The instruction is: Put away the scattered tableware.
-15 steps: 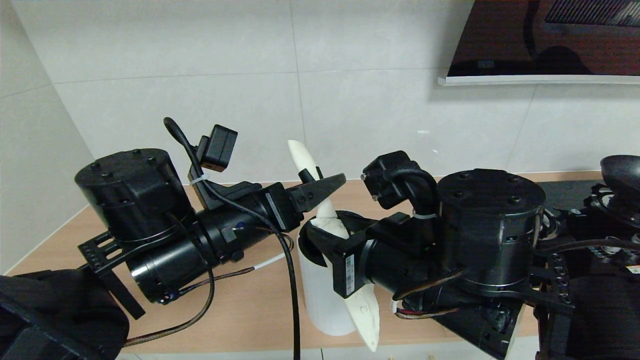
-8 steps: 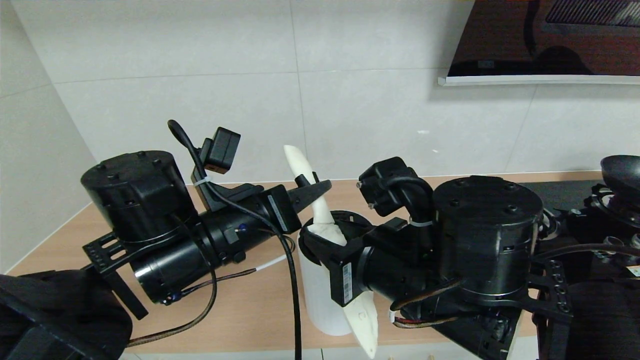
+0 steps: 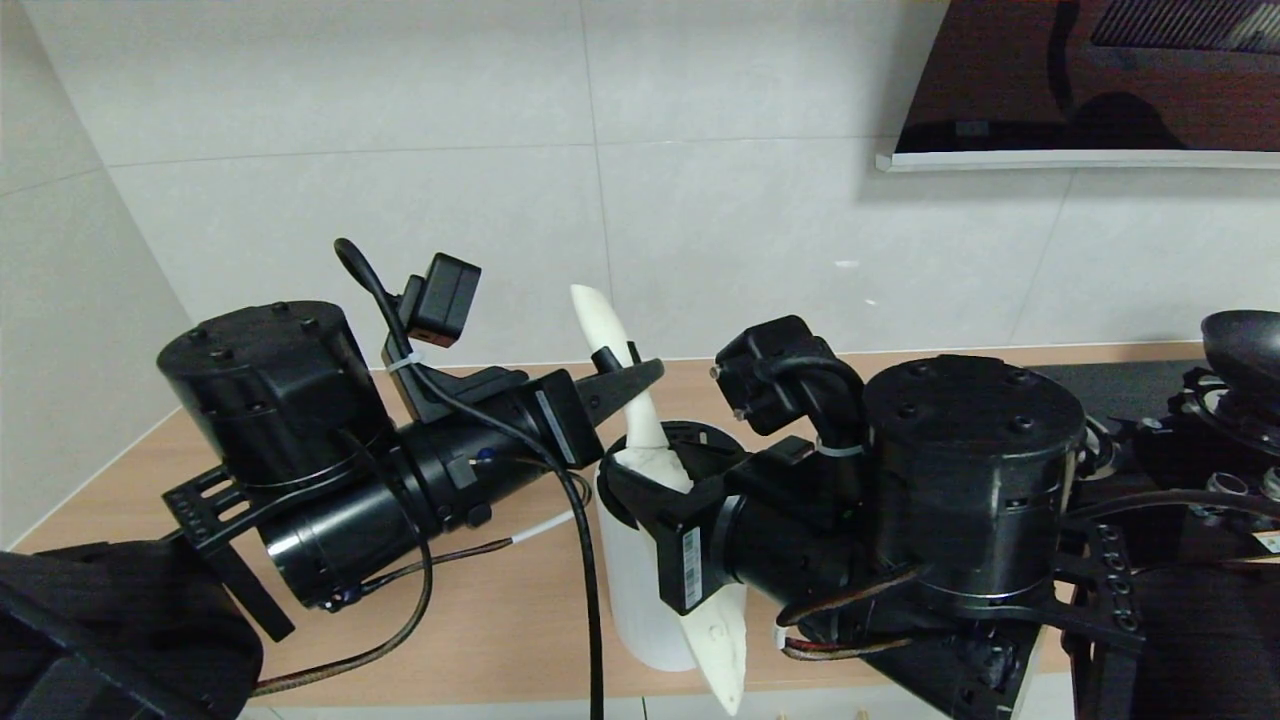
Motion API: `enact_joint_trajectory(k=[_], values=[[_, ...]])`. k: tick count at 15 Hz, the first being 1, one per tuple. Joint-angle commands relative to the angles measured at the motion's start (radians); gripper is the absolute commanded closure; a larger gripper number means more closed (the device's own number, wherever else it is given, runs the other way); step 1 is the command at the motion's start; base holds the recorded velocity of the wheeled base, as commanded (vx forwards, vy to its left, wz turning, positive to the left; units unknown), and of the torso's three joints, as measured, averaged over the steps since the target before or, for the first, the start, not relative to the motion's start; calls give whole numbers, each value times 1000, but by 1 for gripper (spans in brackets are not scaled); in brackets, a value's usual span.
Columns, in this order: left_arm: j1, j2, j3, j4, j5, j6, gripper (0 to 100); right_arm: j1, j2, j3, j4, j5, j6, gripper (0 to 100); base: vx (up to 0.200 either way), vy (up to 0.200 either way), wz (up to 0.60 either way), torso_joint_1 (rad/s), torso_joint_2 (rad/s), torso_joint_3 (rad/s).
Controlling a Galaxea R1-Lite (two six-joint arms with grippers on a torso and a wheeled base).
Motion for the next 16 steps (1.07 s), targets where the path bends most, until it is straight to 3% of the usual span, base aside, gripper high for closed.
enact_joint_trajectory(k=[1, 8, 10, 12, 14, 15, 16], values=[[-3, -7, -1, 0, 1, 0, 100, -1, 2, 0, -1, -2, 1, 0, 0, 0, 0, 0, 0, 0], [-9, -43, -13, 7, 11, 6, 100, -4, -8, 1, -2, -17, 1, 0, 0, 0, 0, 0, 0, 0], [-6, -129, -70, 130, 40, 8, 100, -41, -92, 38, 10, -28, -10, 0, 0, 0, 0, 0, 0, 0], [-6, -186, -155, 239, 123, 9, 100, -106, -204, 67, 47, -5, -26, 0, 0, 0, 0, 0, 0, 0], [-6, -197, -171, 259, 135, 9, 100, -129, -224, 64, 62, 6, -27, 0, 0, 0, 0, 0, 0, 0], [3, -232, -254, 342, 143, 17, 100, -235, -284, 44, 134, 60, -27, 0, 0, 0, 0, 0, 0, 0], [3, -235, -300, 398, 144, 48, 100, -273, -302, 47, 162, 63, -27, 0, 0, 0, 0, 0, 0, 0]])
